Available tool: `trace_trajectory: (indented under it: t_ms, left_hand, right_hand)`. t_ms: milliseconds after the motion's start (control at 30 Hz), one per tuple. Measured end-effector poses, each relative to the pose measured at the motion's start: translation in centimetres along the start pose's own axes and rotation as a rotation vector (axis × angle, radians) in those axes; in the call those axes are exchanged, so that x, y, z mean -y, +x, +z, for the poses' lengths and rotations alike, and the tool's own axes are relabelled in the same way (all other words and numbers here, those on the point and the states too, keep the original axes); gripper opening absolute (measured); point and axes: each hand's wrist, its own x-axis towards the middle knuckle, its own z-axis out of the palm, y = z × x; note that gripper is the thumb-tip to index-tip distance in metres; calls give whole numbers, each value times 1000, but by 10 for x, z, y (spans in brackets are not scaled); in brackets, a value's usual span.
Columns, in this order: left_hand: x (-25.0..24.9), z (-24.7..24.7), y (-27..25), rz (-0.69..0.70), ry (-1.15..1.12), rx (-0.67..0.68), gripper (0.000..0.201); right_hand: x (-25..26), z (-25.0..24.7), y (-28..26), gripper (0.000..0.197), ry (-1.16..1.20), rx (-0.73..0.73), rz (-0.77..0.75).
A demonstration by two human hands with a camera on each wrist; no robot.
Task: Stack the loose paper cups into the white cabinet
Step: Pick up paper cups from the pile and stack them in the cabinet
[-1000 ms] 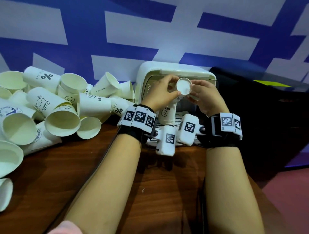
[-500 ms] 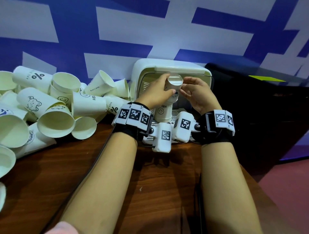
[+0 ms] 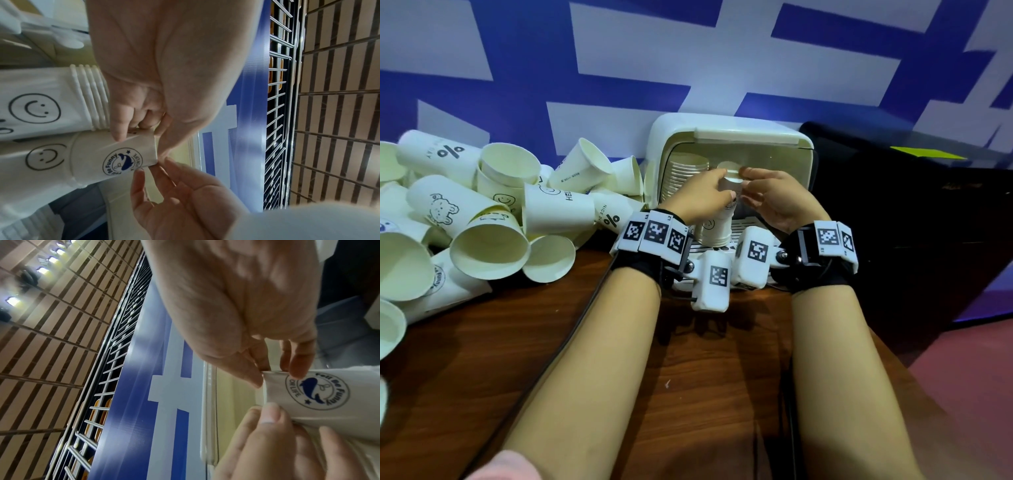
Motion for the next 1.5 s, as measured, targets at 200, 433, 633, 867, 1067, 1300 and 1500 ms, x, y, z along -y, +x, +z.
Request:
trace_trajectory:
  t_ms: [200, 433, 633, 867, 1067, 1300, 1500]
  left_hand:
    - [4, 6, 5, -59, -92, 32, 66]
    - [6, 9, 9, -94, -215, 44, 69]
    - [4, 8, 7, -94, -194, 44, 68]
    - [-5, 6, 1, -43, 42, 12, 49]
    - [-9, 6, 3, -50, 6, 6, 36]
    - [-6, 9, 4, -58, -78, 53, 24]
    - [5, 17, 8, -129, -45, 99, 35]
  right_hand:
    - [-4, -2, 2, 45, 47, 23, 53]
    - [-3, -4, 1, 52, 39, 56, 113]
    - [-2, -3, -3, 39, -39, 88, 124]
    - [-7, -7, 1, 41, -37, 106, 79]
    - [-5, -12, 7, 48, -234, 102, 66]
    - [-10, -15, 12, 48, -214, 53, 104]
    - [-18, -9, 10, 45, -233, 84, 172]
